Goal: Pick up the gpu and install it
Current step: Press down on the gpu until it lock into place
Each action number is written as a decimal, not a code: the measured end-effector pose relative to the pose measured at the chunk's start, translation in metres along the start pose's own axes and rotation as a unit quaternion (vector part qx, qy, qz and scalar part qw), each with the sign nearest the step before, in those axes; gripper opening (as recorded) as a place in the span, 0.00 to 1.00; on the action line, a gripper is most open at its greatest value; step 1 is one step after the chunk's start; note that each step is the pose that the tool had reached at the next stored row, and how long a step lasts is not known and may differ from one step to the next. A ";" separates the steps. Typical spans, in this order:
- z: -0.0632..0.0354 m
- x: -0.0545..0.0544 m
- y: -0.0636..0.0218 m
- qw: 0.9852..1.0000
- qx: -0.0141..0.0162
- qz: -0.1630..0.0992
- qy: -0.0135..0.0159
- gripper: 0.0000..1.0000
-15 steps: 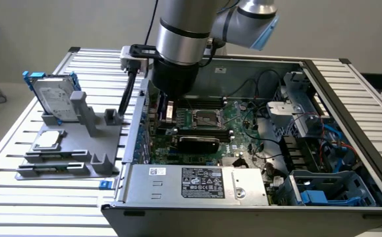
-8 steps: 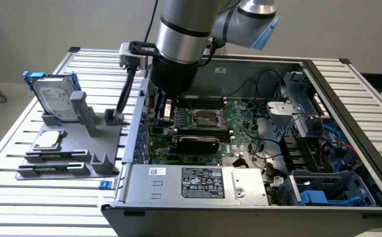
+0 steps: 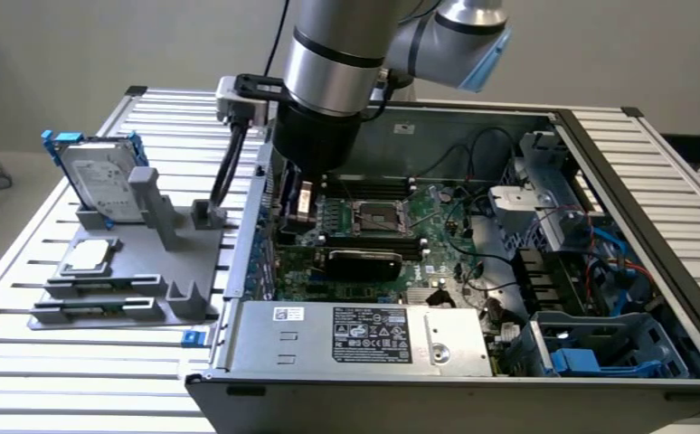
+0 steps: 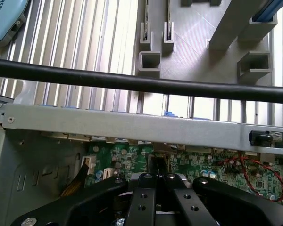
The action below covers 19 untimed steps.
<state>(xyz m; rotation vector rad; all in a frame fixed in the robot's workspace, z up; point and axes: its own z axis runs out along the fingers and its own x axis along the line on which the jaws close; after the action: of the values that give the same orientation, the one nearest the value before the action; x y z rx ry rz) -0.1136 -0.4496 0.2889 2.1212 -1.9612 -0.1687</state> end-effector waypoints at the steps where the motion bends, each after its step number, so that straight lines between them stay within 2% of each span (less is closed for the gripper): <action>1: 0.0000 0.000 0.0001 1.000 -0.001 0.000 0.000 0.11; 5: -0.0005 -0.001 0.0001 1.000 -0.005 0.000 0.000 0.11; 9: -0.0014 -0.002 0.0001 1.000 -0.008 -0.001 0.000 0.11; 19: -0.0021 -0.007 0.0000 1.000 -0.011 -0.001 0.000 0.11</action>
<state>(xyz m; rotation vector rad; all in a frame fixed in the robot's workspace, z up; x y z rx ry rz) -0.1137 -0.4429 0.2903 2.1084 -1.9486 -0.1902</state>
